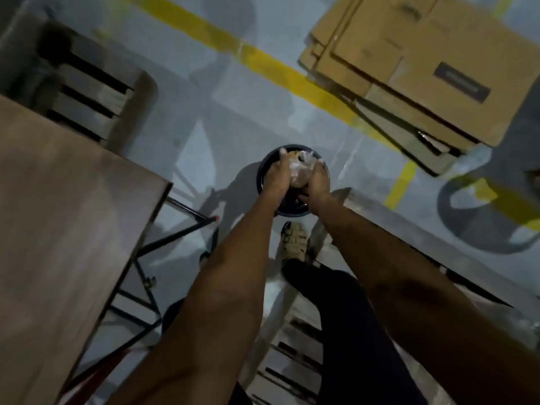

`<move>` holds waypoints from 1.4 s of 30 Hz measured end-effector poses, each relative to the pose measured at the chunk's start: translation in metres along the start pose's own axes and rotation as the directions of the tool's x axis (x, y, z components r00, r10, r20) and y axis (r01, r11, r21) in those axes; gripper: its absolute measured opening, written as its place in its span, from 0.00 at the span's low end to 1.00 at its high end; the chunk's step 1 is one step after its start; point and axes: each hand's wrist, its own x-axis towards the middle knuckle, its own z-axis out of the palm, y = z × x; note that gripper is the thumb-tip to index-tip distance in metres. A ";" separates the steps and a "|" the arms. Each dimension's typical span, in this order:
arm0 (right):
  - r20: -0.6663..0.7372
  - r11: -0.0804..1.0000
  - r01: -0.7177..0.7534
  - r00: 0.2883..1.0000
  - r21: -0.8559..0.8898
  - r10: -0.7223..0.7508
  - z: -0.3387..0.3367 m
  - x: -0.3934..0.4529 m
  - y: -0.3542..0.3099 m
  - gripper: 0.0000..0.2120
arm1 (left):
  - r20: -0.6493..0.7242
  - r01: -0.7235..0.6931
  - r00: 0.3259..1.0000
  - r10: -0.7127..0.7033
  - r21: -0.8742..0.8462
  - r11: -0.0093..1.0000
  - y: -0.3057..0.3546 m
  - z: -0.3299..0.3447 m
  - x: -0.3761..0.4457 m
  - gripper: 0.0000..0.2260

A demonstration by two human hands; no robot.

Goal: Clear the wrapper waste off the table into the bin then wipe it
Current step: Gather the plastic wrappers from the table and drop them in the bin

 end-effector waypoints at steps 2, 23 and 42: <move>0.003 0.997 -0.042 0.999 -0.064 0.042 0.003 0.043 0.016 0.56 | -0.006 0.014 1.000 -0.014 0.073 0.997 -0.009 0.005 0.025 0.33; 0.044 0.903 0.272 0.961 -0.333 -0.273 0.043 -0.284 -0.043 0.19 | -0.199 -0.153 0.970 0.142 -0.043 0.987 -0.026 -0.119 -0.190 0.14; 0.621 0.400 0.895 0.431 -0.199 -0.655 0.179 -0.546 0.064 0.12 | -0.847 -0.593 0.531 -0.027 -0.394 0.702 -0.215 -0.337 -0.393 0.07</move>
